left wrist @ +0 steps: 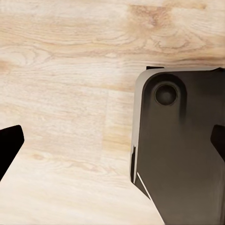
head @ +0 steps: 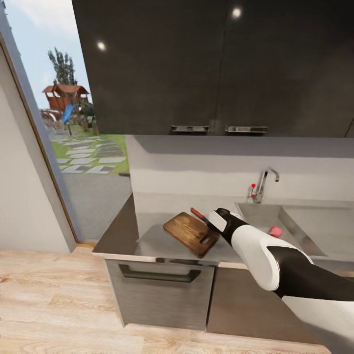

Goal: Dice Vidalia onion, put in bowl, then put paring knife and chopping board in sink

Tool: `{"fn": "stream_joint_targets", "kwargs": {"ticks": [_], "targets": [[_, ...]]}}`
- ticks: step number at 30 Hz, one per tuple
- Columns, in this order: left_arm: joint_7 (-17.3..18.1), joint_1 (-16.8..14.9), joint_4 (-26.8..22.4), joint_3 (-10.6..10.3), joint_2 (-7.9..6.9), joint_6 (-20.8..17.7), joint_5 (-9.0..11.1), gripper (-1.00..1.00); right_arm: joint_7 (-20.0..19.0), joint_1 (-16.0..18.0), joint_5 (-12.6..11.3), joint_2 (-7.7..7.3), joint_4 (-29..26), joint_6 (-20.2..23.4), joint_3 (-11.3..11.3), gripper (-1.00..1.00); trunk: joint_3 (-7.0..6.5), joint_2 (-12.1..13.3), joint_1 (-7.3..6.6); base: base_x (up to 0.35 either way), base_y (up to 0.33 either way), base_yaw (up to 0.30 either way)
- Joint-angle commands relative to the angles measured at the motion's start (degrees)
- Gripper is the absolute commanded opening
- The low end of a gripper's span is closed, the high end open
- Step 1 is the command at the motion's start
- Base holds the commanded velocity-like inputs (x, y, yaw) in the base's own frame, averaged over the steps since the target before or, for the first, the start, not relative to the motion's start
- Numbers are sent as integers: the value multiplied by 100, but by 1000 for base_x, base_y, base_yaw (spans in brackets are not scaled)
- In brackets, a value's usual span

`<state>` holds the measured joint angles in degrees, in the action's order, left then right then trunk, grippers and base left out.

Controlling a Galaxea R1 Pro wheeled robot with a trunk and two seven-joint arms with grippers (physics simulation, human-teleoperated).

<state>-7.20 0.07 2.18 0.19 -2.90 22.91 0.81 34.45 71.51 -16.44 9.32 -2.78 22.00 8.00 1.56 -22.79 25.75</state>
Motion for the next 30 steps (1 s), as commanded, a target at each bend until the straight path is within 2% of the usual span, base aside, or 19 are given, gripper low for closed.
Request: {"fn": "stream_joint_targets", "kwargs": {"ticks": [1,13,28,30], "targets": [[-6,-4,10,-1,0,30,7,100,27,3,22,5,-12,32,43,100,18,-13,4,0,150,0],[0,-3,9,-1,2,30,7,100,27,3,26,-7,-13,32,47,100,92,-13,4,11,22,0],[0,-4,10,-1,2,30,7,100,75,3,16,-3,-21,100,60,100,184,-13,4,112,-94,0],[0,-4,10,-1,2,30,7,100,88,3,-42,8,-21,106,62,100,197,-13,4,18,-17,0]]}}
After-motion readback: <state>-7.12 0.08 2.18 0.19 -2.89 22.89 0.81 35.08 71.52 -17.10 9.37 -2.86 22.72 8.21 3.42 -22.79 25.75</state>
